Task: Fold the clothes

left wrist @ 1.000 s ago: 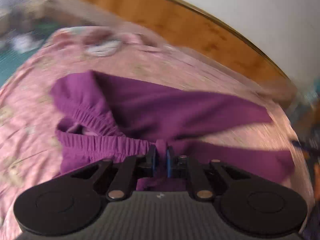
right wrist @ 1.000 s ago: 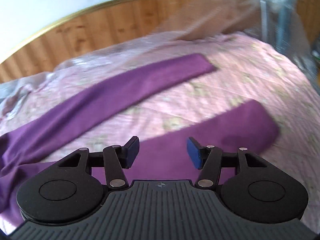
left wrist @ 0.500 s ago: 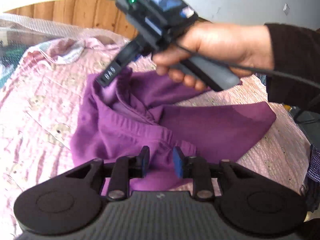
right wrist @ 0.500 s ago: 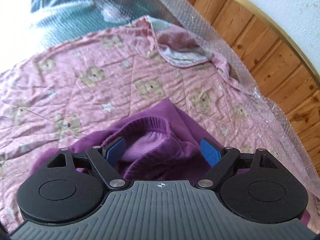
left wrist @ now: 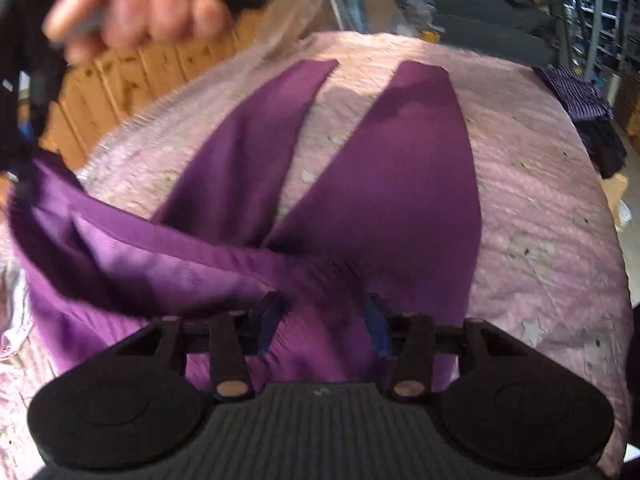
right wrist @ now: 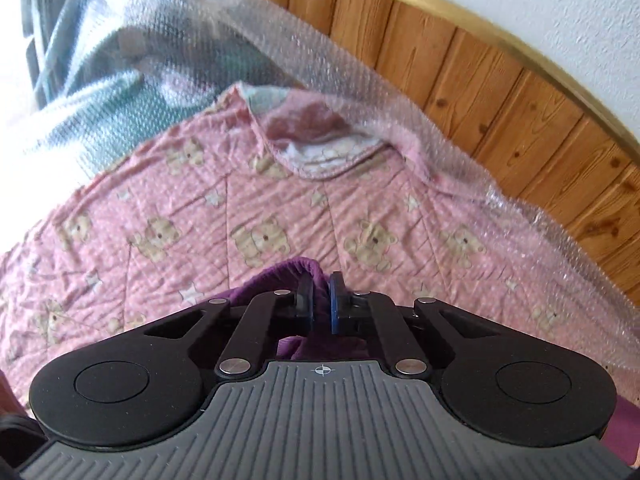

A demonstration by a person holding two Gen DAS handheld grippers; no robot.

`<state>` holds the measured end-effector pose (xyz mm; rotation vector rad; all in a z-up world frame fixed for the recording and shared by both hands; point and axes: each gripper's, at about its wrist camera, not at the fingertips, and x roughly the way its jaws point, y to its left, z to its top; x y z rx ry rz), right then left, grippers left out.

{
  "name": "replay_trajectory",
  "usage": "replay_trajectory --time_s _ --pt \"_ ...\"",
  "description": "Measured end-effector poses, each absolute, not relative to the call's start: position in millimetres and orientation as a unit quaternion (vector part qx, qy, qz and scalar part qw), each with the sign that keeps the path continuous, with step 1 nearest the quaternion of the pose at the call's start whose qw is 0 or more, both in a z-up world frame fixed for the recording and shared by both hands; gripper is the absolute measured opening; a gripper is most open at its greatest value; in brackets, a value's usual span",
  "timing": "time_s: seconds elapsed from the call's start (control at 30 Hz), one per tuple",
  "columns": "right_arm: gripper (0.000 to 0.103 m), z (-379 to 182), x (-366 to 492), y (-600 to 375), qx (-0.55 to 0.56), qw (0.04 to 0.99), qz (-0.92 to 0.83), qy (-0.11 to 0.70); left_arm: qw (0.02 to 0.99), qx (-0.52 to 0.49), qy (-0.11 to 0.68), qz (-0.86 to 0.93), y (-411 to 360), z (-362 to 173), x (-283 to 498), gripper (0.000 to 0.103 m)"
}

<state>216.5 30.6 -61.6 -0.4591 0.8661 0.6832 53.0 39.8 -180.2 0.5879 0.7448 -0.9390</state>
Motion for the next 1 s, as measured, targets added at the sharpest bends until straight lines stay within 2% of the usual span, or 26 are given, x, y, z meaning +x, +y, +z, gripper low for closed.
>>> replay_trajectory --time_s 0.07,0.13,0.17,0.37,0.47,0.53,0.57,0.6,0.7,0.8,1.0 --pt "0.004 -41 217 31 -0.196 0.836 0.331 0.391 0.773 0.296 0.353 -0.436 42 -189 46 0.044" --pt "0.004 -34 220 34 -0.179 0.837 0.340 0.389 0.765 0.313 0.357 -0.435 46 -196 39 0.026" --pt "0.003 -31 222 36 -0.172 0.836 0.345 0.390 0.771 0.308 0.354 -0.431 51 -192 36 0.024" --pt "0.003 -18 234 63 -0.105 0.829 0.386 0.390 0.810 0.271 0.344 -0.390 77 -177 25 0.027" --pt "0.004 -22 246 101 -0.112 0.833 0.383 0.383 0.830 0.250 0.346 -0.360 91 -173 23 0.030" --pt "0.019 -39 253 125 -0.135 0.837 0.369 0.382 0.840 0.227 0.369 -0.328 107 -180 24 0.030" --pt "0.042 -47 254 125 -0.141 0.837 0.362 0.385 0.844 0.216 0.379 -0.312 116 -183 23 0.030" --pt "0.058 -55 252 118 -0.142 0.837 0.357 0.390 0.849 0.204 0.385 -0.299 125 -185 21 0.030" --pt "0.061 -72 240 71 -0.123 0.845 0.334 0.399 0.864 0.153 0.394 -0.272 156 -181 17 0.031" --pt "0.062 -91 208 -4 -0.094 0.852 0.306 0.414 0.876 0.120 0.382 -0.269 173 -171 25 0.041" --pt "0.064 -159 144 -104 -0.008 0.826 0.237 0.511 0.857 0.203 0.321 -0.349 127 -157 82 0.058"
